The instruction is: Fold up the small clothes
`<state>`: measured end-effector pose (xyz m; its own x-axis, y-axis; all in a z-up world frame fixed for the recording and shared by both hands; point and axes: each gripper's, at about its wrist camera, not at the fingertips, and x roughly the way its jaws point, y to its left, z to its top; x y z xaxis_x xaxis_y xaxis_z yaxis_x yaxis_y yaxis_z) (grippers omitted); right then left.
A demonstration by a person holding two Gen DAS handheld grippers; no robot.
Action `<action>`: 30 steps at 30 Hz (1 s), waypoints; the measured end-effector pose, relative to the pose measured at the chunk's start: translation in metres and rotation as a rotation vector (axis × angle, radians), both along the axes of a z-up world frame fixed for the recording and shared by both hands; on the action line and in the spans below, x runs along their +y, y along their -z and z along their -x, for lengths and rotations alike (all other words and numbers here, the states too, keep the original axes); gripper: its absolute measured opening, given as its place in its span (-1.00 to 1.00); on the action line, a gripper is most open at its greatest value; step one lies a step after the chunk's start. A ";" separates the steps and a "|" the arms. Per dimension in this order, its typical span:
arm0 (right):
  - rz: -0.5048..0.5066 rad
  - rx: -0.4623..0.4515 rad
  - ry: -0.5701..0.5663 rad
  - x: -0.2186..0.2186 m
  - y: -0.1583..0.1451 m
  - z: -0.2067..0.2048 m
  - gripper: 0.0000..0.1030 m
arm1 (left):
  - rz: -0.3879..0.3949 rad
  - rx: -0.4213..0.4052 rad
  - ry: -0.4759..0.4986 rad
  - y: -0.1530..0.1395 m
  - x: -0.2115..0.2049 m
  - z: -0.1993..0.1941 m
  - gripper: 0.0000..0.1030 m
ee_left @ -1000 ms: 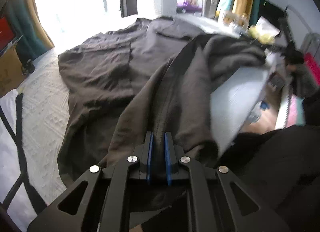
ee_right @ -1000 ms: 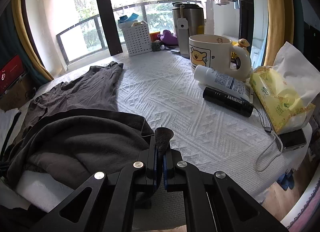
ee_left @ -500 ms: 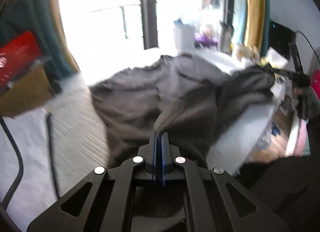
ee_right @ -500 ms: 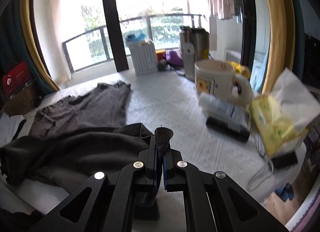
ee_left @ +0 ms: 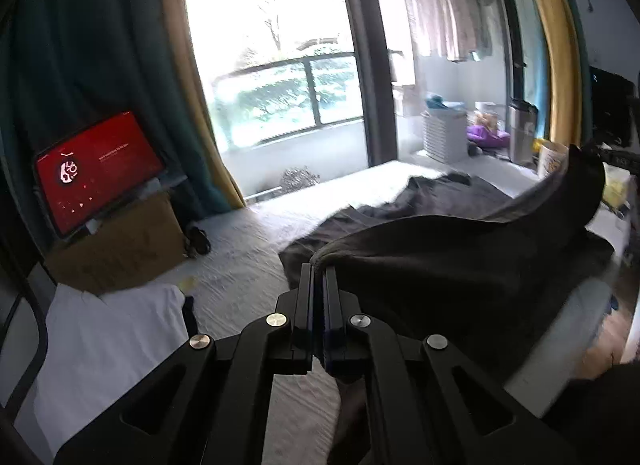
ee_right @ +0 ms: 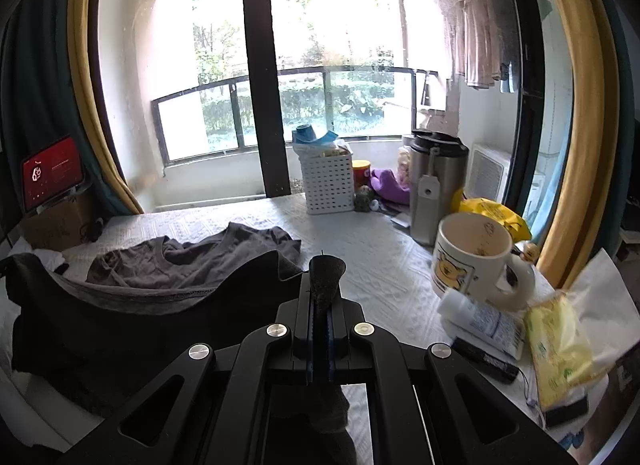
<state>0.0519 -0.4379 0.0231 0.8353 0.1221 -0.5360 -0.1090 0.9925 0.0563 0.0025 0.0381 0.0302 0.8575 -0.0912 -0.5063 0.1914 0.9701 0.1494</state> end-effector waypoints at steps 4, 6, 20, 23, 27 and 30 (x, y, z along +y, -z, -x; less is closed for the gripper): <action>0.000 0.015 -0.010 0.010 -0.004 -0.016 -0.92 | 0.032 -0.026 -0.012 -0.004 0.007 -0.017 -0.96; 0.008 0.019 -0.019 0.016 -0.006 -0.024 -0.92 | 0.058 -0.032 -0.009 -0.006 0.010 -0.024 -0.96; -0.003 0.028 -0.019 0.030 -0.021 -0.087 -0.92 | 0.086 -0.021 -0.034 -0.010 0.025 -0.081 -0.96; -0.007 0.028 -0.018 0.030 -0.023 -0.102 -0.92 | 0.089 -0.011 -0.049 -0.007 0.029 -0.095 -0.96; -0.011 0.032 -0.020 0.032 -0.022 -0.126 -0.92 | 0.095 0.007 -0.064 -0.002 0.035 -0.115 -0.96; -0.017 0.043 -0.038 0.037 -0.019 -0.149 -0.92 | 0.097 0.032 -0.071 0.005 0.037 -0.131 -0.96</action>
<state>0.2006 -0.4007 0.0423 0.8064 0.1625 -0.5686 -0.1433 0.9865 0.0786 0.1337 0.0747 0.0253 0.8470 -0.0811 -0.5255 0.1253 0.9909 0.0491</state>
